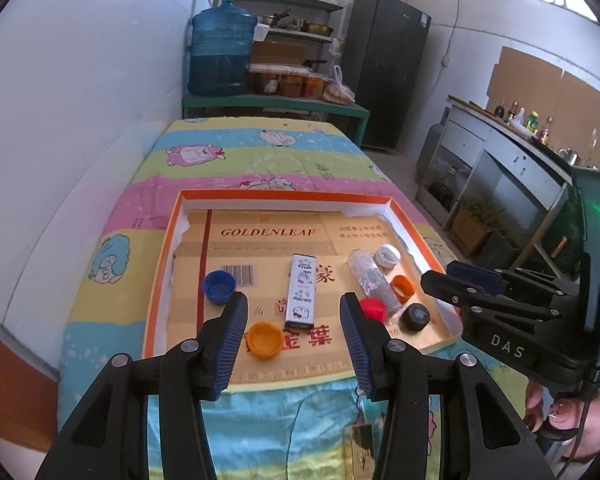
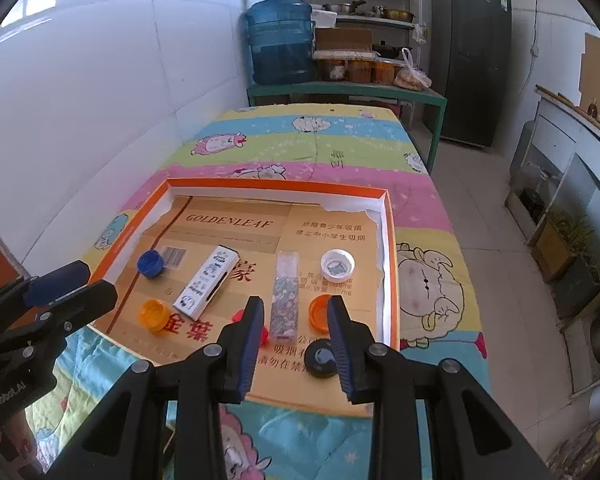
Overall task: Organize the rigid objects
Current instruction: 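Lower the white box into the tray and open the left tool, then move both tools back away from the tray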
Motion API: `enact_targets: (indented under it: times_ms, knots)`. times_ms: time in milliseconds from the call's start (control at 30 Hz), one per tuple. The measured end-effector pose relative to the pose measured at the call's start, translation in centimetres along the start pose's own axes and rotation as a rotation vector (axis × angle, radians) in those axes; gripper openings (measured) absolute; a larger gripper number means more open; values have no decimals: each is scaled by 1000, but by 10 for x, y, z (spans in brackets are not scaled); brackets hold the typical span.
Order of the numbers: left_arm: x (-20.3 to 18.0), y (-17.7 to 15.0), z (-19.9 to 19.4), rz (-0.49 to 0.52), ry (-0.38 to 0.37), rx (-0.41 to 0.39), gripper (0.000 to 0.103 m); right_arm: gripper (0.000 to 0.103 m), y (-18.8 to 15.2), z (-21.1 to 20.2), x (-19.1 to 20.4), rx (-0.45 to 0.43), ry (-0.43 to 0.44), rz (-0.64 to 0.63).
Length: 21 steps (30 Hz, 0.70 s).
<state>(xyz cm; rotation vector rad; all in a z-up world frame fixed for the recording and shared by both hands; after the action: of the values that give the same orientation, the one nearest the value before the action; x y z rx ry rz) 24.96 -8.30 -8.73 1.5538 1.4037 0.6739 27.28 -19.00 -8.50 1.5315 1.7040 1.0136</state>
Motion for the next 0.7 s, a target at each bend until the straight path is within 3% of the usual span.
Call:
enact_targets:
  times_ms: [300,700]
  knots:
    - [7,-7,-29,-10,5,-13,50,33,-10,-28,11,-14,-1,1]
    - [14,-31,-57,-46,4,-5,50,33,-66,-48,32,49,-4,34]
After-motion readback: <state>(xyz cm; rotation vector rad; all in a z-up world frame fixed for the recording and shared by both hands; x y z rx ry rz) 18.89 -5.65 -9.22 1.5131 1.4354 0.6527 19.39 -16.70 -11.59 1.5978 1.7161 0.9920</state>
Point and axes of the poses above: each gripper's, at about its wrist camera, not at the fingertips, and z roughly the way its jaws point, x to its left, y to its top, the point moved 10 cm from there along z, roughly the way its jaws point, and after that the axes turned 15 degrees about -x, right-handed, at the moved point
